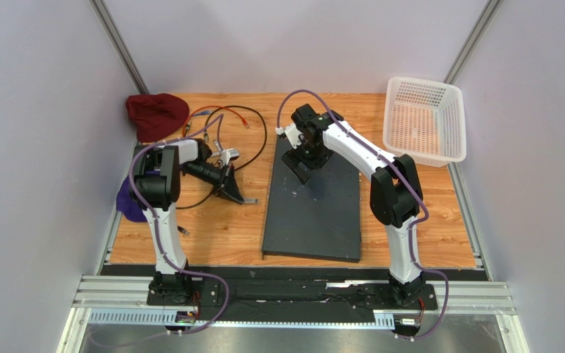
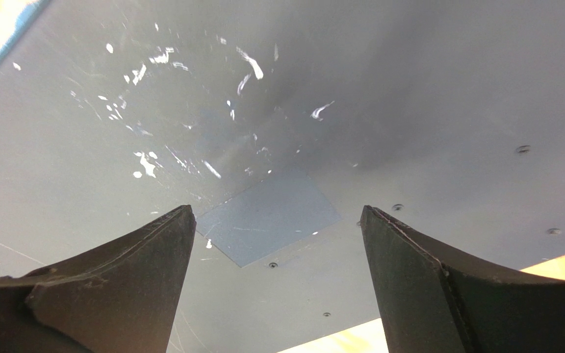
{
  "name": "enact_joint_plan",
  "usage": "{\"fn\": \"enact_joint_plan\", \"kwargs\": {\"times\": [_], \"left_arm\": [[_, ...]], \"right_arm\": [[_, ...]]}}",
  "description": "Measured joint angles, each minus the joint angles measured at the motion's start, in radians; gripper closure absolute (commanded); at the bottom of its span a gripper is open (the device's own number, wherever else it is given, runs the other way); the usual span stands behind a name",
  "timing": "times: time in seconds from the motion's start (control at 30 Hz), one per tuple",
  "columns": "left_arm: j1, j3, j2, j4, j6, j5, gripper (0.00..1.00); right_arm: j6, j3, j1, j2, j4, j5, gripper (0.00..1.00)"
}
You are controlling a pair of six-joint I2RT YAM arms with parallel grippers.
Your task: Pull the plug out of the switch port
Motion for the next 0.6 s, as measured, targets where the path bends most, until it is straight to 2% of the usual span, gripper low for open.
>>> {"fn": "enact_joint_plan", "kwargs": {"times": [0.17,0.37,0.5,0.6], "left_arm": [[-0.01,0.082,-0.022,-0.006,-0.02,-0.035,1.0],[0.051,0.217,-0.053,0.041,-0.132,-0.153,1.0],[0.083,0.447,0.0,0.022,-0.203,-0.263,1.0],[0.091,0.597,0.048,0.006,-0.23,-0.335,0.63]], "right_arm": [[-0.001,0.055,0.0,0.0,0.002,0.001,0.12],[-0.012,0.111,0.0,0.007,0.0,0.001,0.12],[-0.019,0.181,0.0,0.042,0.002,0.0,0.12],[-0.023,0.231,0.0,0.066,0.002,0.0,0.12]]}}
